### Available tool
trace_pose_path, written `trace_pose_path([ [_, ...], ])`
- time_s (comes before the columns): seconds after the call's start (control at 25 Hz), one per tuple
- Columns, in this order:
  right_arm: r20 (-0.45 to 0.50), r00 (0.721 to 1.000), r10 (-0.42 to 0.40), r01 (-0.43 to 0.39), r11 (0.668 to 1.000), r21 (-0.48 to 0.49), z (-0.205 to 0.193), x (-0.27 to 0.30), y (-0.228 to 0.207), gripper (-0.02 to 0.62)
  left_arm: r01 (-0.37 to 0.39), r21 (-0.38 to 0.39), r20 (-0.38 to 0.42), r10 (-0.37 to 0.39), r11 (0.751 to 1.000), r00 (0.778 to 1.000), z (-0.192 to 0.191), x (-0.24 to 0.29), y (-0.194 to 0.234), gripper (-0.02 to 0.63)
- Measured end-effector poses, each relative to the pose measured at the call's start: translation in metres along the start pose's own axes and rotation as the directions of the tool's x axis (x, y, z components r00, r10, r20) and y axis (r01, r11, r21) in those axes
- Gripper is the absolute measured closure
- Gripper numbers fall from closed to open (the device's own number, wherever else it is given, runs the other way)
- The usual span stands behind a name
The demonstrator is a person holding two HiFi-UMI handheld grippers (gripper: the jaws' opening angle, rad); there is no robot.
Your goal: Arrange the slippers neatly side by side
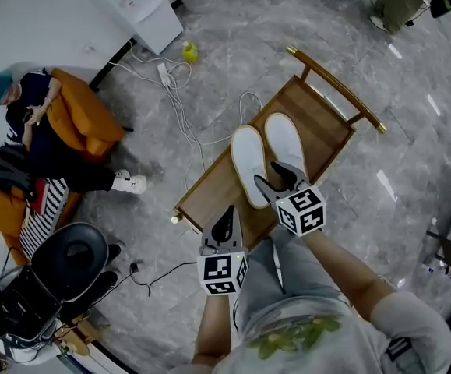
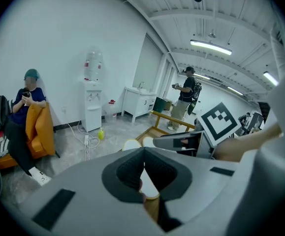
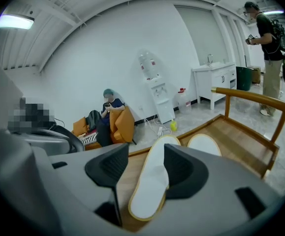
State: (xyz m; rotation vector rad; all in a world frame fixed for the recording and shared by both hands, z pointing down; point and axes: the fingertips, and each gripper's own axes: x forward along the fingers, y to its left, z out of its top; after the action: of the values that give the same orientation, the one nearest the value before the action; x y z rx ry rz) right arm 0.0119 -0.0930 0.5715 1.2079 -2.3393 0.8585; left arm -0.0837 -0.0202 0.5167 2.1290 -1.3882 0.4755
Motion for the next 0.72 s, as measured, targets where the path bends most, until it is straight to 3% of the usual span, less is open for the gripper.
trace_pose_path([
  [0.72, -0.123, 0.991, -0.050, 0.052, 0.998, 0.016, -0.050, 0.063, -0.029, 0.373, -0.014, -0.007, -0.028, 0.013, 1.000, 1.000, -0.029, 0.033, 0.015, 0.591],
])
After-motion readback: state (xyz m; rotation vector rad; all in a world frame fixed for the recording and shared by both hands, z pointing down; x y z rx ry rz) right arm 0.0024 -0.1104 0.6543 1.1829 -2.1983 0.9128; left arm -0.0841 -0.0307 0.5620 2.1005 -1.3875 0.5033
